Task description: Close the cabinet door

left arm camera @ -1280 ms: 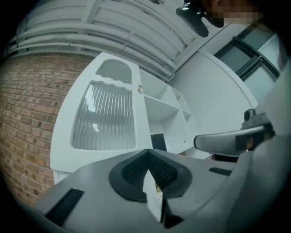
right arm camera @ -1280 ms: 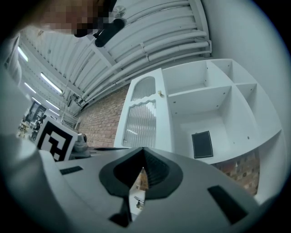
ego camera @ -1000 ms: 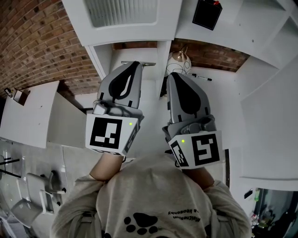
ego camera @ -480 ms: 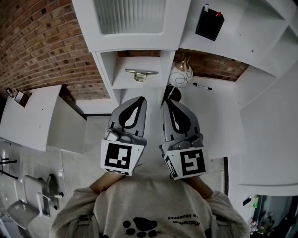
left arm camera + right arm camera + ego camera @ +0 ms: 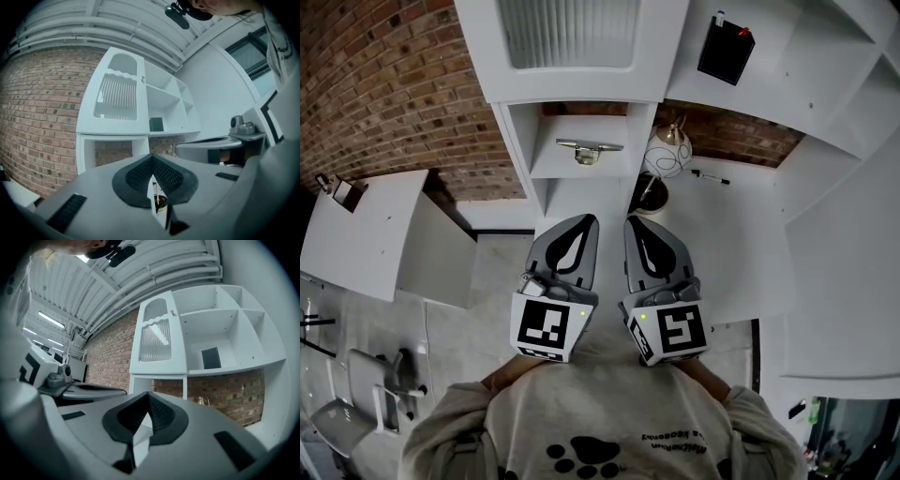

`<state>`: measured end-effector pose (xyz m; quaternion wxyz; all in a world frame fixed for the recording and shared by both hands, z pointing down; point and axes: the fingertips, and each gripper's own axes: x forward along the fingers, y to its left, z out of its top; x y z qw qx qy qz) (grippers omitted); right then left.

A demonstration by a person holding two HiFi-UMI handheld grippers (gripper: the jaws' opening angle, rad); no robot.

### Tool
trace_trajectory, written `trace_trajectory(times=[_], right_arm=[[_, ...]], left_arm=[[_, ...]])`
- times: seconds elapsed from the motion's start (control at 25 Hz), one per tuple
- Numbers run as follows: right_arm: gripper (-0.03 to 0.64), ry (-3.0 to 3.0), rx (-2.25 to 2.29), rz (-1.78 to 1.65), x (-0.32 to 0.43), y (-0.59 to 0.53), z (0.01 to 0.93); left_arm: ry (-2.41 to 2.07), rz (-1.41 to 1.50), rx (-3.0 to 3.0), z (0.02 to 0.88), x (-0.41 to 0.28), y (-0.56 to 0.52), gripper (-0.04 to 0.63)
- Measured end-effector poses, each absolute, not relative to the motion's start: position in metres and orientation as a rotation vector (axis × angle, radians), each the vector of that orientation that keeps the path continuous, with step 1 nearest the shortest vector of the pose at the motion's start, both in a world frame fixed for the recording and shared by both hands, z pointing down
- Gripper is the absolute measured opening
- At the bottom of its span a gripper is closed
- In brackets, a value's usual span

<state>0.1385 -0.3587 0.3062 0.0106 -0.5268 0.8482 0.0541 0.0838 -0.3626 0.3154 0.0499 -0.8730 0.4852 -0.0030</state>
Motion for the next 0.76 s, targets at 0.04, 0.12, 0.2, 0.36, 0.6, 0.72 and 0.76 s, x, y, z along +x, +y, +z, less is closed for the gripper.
trace_trajectory(times=[0.04,0.12,0.2,0.36,0.6,0.72,0.76], right_arm=[[0.017,2.644,-1.641,0.179,0.14,-0.359,0.304],[0.017,2.638,-1.634,0.203,0.143,-0.359,0.299],[0.017,2.633,-1.628,0.223,0.146,-0.359,0.296],[0.017,2.642,-1.607,0.24,0.151,-0.357,0.295],[0.017,2.654,-1.583,0.26,0.16,-0.358,0.293],[0.017,2.653,-1.578,0.269,0.165,-0.36,0.292],[0.017,2.652,-1.577,0.272,0.167,-0.36,0.291]], left_arm=[[1.48,0.0,-2.659,0.314,0.085,-0.362,0.008],[1.48,0.011,-2.652,0.31,0.086,-0.361,0.008],[1.479,0.012,-2.64,0.308,0.088,-0.361,0.008],[1.476,0.019,-2.638,0.307,0.096,-0.357,0.008],[1.482,0.029,-2.632,0.305,0.107,-0.358,0.008],[1.484,0.035,-2.631,0.304,0.113,-0.359,0.008],[1.481,0.033,-2.629,0.304,0.114,-0.359,0.008]])
